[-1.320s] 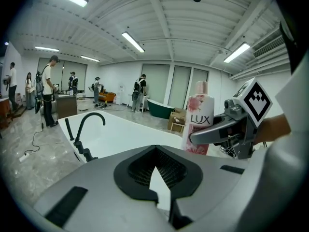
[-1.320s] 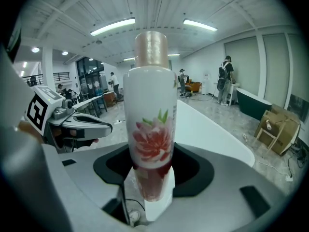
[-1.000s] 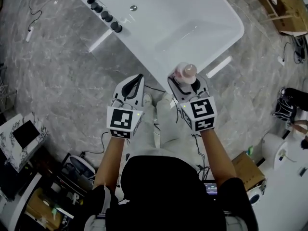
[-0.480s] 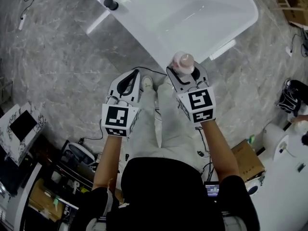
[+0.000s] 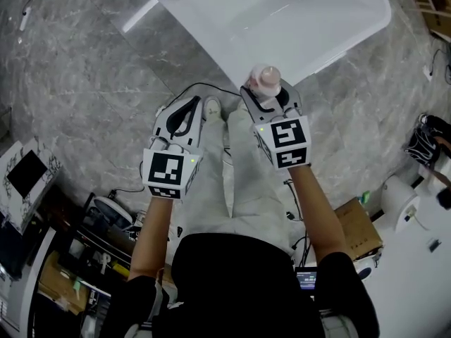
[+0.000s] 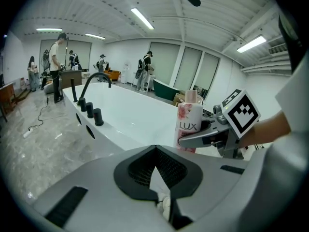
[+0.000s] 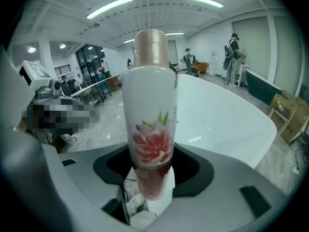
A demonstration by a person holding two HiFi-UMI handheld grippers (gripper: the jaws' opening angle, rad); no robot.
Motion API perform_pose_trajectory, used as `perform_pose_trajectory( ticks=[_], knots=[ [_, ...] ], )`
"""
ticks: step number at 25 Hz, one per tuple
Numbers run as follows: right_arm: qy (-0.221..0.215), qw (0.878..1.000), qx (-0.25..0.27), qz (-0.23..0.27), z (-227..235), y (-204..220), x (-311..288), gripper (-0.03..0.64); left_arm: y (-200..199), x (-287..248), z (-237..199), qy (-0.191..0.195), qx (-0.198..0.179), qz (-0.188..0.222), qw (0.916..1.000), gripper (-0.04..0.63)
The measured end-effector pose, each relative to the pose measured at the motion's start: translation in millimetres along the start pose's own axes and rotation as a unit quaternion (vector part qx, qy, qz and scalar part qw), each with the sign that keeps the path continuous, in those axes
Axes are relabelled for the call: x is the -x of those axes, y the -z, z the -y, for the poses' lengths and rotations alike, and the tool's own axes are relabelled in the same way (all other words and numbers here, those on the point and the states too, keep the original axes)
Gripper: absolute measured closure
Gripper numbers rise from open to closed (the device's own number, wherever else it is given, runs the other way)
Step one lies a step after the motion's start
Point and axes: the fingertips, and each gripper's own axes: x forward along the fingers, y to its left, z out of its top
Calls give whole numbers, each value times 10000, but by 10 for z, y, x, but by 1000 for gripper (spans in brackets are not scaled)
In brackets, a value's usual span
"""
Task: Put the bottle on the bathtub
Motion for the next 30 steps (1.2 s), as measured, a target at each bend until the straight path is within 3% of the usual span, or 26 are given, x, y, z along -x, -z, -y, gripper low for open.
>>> perform_pose_trajectory(
  ticks=[11, 30],
  knots=[
    [-23, 10000, 65, 13, -19, 129, -444, 371, 405, -31, -85, -45, 86, -250, 9996, 583],
    [-65, 9969, 605, 497, -51, 216, -669, 371, 659, -100, -59, -36, 106, -330, 9994, 583]
  ],
)
